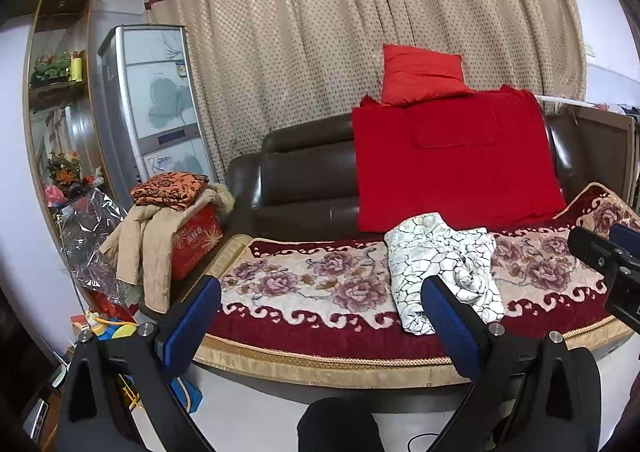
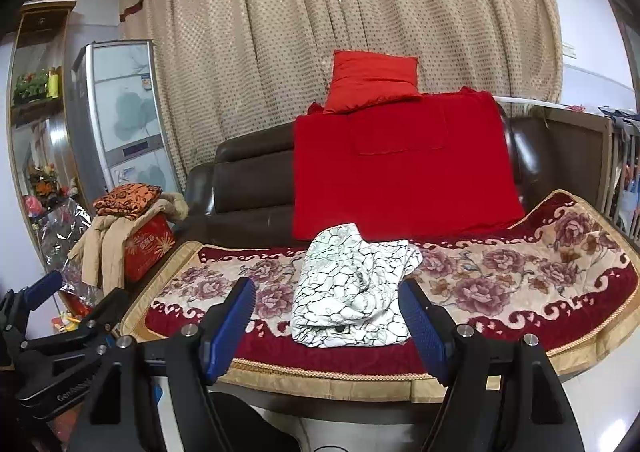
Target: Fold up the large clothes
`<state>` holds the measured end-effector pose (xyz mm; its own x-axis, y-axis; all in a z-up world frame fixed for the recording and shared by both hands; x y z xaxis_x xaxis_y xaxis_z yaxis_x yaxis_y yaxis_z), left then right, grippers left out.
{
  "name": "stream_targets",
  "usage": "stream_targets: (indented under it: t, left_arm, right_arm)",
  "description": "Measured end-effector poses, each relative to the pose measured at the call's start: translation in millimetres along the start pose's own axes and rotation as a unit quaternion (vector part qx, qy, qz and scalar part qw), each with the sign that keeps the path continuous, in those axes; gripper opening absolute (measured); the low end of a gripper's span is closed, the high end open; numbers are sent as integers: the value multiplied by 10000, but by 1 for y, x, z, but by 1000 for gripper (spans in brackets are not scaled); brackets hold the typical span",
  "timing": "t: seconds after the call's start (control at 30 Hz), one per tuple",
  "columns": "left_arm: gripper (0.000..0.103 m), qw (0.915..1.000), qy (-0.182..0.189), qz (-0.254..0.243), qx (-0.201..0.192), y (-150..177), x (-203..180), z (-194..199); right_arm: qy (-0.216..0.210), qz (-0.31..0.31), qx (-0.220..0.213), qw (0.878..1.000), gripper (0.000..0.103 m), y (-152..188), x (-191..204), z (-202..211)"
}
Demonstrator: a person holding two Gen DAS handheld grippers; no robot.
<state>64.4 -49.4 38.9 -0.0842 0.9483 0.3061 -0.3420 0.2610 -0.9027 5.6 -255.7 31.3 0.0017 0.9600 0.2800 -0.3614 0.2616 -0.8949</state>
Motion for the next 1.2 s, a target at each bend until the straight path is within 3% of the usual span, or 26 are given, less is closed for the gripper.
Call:
stream_targets:
  t: [1.2]
  left_arm:
    - [100, 9998, -140, 159, -28, 3, 18, -6]
  right_arm:
    - [173, 334, 127, 9992, 77, 3, 13, -13]
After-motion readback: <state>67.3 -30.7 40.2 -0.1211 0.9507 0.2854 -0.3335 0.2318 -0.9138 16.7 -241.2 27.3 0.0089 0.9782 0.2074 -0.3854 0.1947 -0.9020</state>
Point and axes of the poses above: each gripper's, at about its wrist camera, not at the fingertips, and z roughly against the way its jaws point, x to its left, y to its underside, the point moved 3 cm from there along -z, roughly the way its jaws point, and after that the axes turned 11 degrees about -y, right-handed, at the moved point
